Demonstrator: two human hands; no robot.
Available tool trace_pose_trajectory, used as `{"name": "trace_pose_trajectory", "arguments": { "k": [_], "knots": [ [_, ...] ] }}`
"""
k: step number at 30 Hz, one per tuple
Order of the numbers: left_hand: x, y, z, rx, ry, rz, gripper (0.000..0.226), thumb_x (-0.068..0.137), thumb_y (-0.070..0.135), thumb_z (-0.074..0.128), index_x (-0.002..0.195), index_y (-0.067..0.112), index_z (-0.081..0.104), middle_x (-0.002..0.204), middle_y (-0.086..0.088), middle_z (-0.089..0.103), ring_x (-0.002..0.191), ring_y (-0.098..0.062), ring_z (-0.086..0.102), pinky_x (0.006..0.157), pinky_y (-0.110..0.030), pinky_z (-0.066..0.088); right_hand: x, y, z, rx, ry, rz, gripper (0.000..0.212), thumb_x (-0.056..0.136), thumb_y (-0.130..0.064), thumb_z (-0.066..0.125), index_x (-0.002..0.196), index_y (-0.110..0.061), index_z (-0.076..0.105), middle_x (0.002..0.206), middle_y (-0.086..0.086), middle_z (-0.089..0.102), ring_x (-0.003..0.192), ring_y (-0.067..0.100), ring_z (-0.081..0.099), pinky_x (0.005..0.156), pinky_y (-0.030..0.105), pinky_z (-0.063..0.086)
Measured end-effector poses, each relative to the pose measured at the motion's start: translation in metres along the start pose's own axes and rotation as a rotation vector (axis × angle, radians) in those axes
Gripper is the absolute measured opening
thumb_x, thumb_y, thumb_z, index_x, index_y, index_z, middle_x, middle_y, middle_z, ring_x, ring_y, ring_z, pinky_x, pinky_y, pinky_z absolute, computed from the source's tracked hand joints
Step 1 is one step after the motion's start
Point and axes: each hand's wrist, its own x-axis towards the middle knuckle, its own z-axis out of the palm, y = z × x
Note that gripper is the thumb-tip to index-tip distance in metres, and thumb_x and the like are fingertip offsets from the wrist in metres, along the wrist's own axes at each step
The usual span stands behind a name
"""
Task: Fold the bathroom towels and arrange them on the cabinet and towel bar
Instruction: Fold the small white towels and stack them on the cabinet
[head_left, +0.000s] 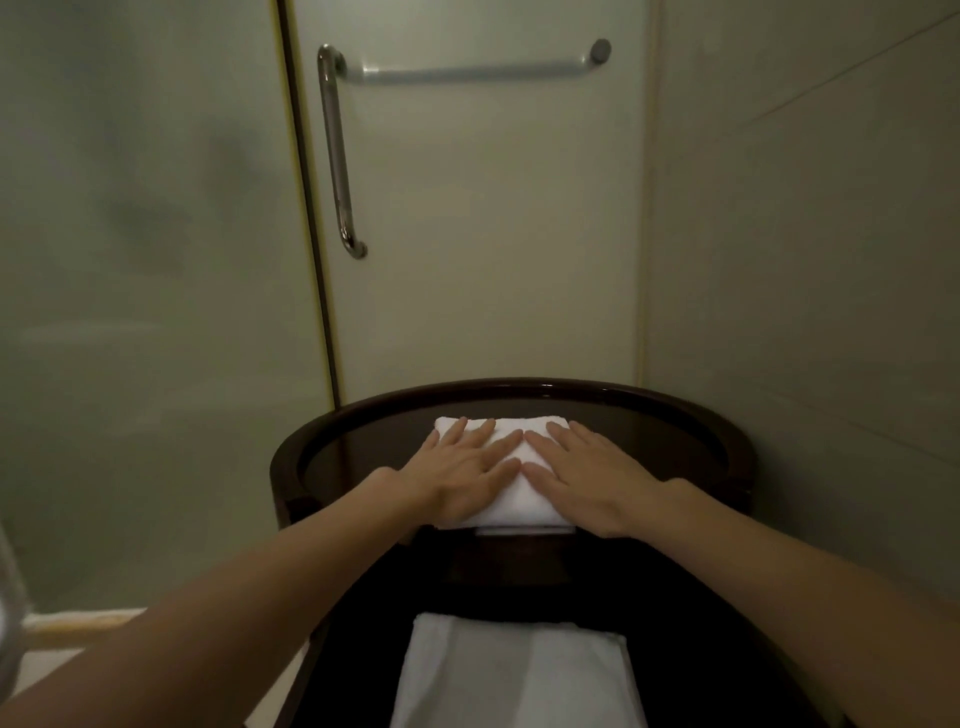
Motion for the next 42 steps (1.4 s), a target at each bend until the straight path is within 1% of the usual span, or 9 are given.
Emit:
{"name": "trace_pose_trajectory", "arguments": {
  "k": [9,14,17,20,22,25,32,37,42],
  "knots": [
    [0.002,-0.004,-0.002,-0.051,0.064,0.01,0.057,0.094,0.062,0.014,0.147,0.046,0.006,0.161,0.004,0.002,0.147,-0.024,-0.001,0.115,-0.049,-0.004,-0.005,-0.003,-0.01,0.001,0.027,0.003,0.062,0.098,-0.056,0.014,0.153,-0.027,0.007,0.161,0.008,0.008,0.148,0.025,0.005,0.119,0.04,0.006],
    [-0.04,0.003,-0.021,-0.147,0.244,0.133,0.062,0.089,0.065,0.025,0.147,0.043,0.019,0.159,0.007,0.011,0.146,-0.015,0.002,0.116,-0.045,-0.002,-0.039,-0.015,-0.026,0.046,0.215,-0.16,0.059,0.097,-0.056,0.026,0.149,-0.028,0.024,0.156,0.004,0.026,0.143,0.018,0.021,0.117,0.033,0.014],
    [-0.077,0.012,-0.026,-0.172,0.317,0.206,0.067,0.085,0.063,0.029,0.146,0.035,0.031,0.157,0.008,0.022,0.144,-0.01,0.011,0.118,-0.038,0.007,-0.062,-0.025,-0.027,0.076,0.25,-0.213,0.056,0.096,-0.055,0.031,0.146,-0.029,0.032,0.153,0.0,0.032,0.14,0.016,0.027,0.114,0.031,0.019],
    [-0.108,0.022,-0.03,-0.222,0.374,0.253,0.059,0.086,0.053,0.04,0.136,0.023,0.05,0.144,0.001,0.044,0.135,-0.014,0.035,0.114,-0.037,0.026,-0.08,-0.027,-0.026,0.029,0.278,-0.222,0.052,0.094,-0.049,0.04,0.141,-0.025,0.041,0.147,0.006,0.041,0.133,0.021,0.038,0.11,0.033,0.028],
    [-0.124,0.028,-0.029,-0.211,0.339,0.287,0.051,0.087,0.047,0.044,0.126,0.017,0.059,0.131,-0.003,0.056,0.122,-0.017,0.048,0.105,-0.038,0.037,-0.093,-0.027,-0.026,0.008,0.277,-0.228,0.051,0.092,-0.045,0.047,0.136,-0.02,0.048,0.14,0.011,0.047,0.126,0.025,0.045,0.105,0.036,0.036],
    [-0.141,0.039,-0.02,-0.213,0.243,0.313,0.045,0.089,0.041,0.051,0.122,0.012,0.062,0.121,-0.005,0.06,0.109,-0.019,0.057,0.097,-0.038,0.044,-0.112,-0.028,-0.022,-0.014,0.224,-0.261,0.052,0.091,-0.046,0.048,0.134,-0.016,0.049,0.134,0.011,0.05,0.121,0.027,0.048,0.1,0.041,0.042],
    [-0.16,0.06,0.009,-0.183,-0.07,0.25,0.057,0.087,0.056,0.052,0.133,0.022,0.052,0.135,0.005,0.05,0.119,-0.01,0.049,0.102,-0.033,0.041,-0.147,-0.034,-0.006,-0.028,0.015,-0.301,0.06,0.087,-0.059,0.048,0.136,-0.025,0.045,0.133,-0.001,0.048,0.117,0.015,0.047,0.093,0.031,0.045],
    [-0.165,0.067,0.026,-0.151,-0.304,0.194,0.071,0.08,0.069,0.05,0.141,0.034,0.037,0.147,0.009,0.037,0.131,-0.014,0.038,0.108,-0.035,0.034,-0.153,-0.042,-0.003,-0.01,-0.285,-0.288,0.057,0.083,-0.064,0.054,0.128,-0.029,0.052,0.109,-0.011,0.051,0.1,0.01,0.049,0.08,0.026,0.041],
    [-0.156,0.062,0.029,-0.117,-0.46,0.138,0.063,0.083,0.047,0.056,0.141,0.049,0.03,0.148,0.01,0.036,0.127,-0.012,0.039,0.105,-0.031,0.03,-0.148,-0.054,-0.006,0.02,-0.542,-0.243,0.049,0.088,-0.054,0.057,0.131,-0.03,0.052,0.127,-0.003,0.054,0.108,0.017,0.054,0.092,0.028,0.044]
  ]
}}
